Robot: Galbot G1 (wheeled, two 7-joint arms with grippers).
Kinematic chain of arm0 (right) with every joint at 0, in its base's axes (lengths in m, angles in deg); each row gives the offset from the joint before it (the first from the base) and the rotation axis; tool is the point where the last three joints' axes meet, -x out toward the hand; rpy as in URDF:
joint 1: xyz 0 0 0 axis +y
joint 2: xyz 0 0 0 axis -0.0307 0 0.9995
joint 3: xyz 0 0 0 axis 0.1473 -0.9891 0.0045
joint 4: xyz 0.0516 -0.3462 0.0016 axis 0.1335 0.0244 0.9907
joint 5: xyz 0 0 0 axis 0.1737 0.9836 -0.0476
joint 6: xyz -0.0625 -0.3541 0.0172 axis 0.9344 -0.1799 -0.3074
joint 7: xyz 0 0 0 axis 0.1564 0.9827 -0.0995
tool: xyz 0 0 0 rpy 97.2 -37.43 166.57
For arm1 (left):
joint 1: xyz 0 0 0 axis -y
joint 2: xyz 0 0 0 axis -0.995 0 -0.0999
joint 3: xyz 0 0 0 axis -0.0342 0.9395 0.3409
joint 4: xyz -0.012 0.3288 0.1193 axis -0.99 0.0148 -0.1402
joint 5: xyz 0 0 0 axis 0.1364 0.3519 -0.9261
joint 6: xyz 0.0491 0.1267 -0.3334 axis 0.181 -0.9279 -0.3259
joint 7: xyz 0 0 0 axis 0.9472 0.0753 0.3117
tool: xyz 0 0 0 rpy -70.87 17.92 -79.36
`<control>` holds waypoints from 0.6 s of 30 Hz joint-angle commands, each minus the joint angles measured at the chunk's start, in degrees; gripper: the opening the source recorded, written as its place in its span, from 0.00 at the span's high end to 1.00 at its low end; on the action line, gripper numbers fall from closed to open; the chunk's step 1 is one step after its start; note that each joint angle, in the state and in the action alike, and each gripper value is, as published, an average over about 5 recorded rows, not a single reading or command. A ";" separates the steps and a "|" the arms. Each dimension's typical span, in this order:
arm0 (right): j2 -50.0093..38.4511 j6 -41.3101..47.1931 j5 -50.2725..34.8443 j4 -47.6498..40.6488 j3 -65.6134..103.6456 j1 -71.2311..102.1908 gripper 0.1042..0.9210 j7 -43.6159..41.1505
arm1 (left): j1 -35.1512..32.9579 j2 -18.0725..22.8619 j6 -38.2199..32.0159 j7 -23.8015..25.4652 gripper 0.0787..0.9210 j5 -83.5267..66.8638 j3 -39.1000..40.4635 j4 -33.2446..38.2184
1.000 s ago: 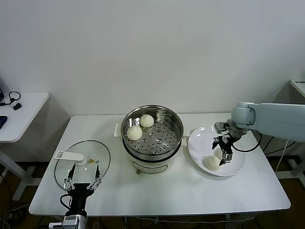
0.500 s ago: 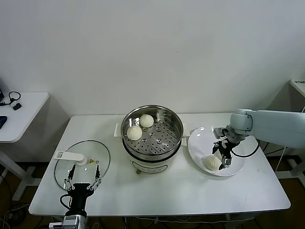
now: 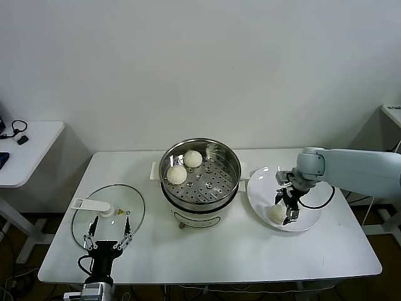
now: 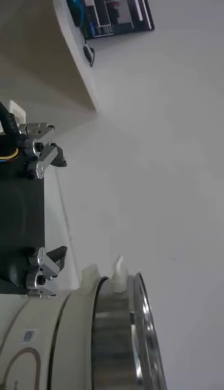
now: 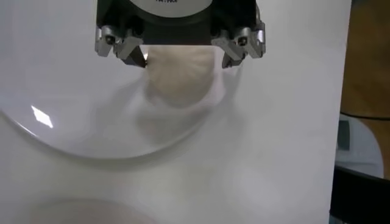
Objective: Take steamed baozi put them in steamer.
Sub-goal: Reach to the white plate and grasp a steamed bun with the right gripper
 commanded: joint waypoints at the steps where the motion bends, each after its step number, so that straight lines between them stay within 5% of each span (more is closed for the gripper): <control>1: 0.20 -0.09 0.19 -0.74 0.44 0.93 0.12 -0.12 | 0.03 0.20 -0.19 -0.03 0.12 0.09 0.11 -0.24; 9: 0.07 -0.15 0.22 -0.57 0.26 0.14 0.28 -0.22 | 0.32 0.22 -0.08 -0.02 0.12 0.02 0.03 -0.19; 18: 0.87 -0.36 0.26 -0.47 -0.91 -1.88 0.34 -0.40 | 0.28 0.34 -0.10 -0.05 0.12 0.02 0.17 -0.16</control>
